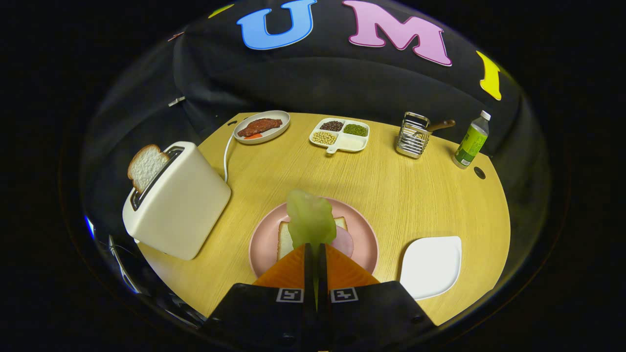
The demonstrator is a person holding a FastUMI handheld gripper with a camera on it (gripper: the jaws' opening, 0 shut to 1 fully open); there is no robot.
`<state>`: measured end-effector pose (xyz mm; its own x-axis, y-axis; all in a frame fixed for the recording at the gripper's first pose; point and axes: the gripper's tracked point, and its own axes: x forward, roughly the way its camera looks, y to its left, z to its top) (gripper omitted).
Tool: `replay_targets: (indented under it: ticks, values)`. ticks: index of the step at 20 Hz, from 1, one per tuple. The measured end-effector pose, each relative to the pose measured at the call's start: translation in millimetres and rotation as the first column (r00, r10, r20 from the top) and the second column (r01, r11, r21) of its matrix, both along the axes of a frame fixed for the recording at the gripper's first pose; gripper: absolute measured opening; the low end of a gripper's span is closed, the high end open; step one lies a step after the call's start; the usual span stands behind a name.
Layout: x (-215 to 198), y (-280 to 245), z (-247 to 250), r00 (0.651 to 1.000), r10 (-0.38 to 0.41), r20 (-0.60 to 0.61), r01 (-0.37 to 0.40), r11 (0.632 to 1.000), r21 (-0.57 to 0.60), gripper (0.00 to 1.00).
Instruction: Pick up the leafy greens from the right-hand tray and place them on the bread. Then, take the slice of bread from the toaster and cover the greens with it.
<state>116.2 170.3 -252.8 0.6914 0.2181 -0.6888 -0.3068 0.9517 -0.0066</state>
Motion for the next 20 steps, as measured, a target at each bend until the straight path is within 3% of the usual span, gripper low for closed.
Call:
replay_targets:
  ticks: [9, 13, 16, 18, 20]
  values:
    - [6.6, 6.5, -23.1, 0.999, -0.011, -0.039, 0.009, 0.999, -0.050, 0.10]
    - [9.2, 5.5, -19.7, 0.999, -0.037, -0.017, 0.036, 0.998, -0.057, 0.24]
    - [7.5, 9.0, -12.1, 0.999, -0.039, -0.012, 0.039, 0.999, -0.031, 0.75]
    - [7.1, 10.1, -1.7, 0.999, -0.047, 0.010, 0.047, 0.999, -0.014, 0.99]
    - [5.1, 14.1, 17.9, 0.997, -0.048, 0.052, 0.047, 0.999, 0.005, 1.00]
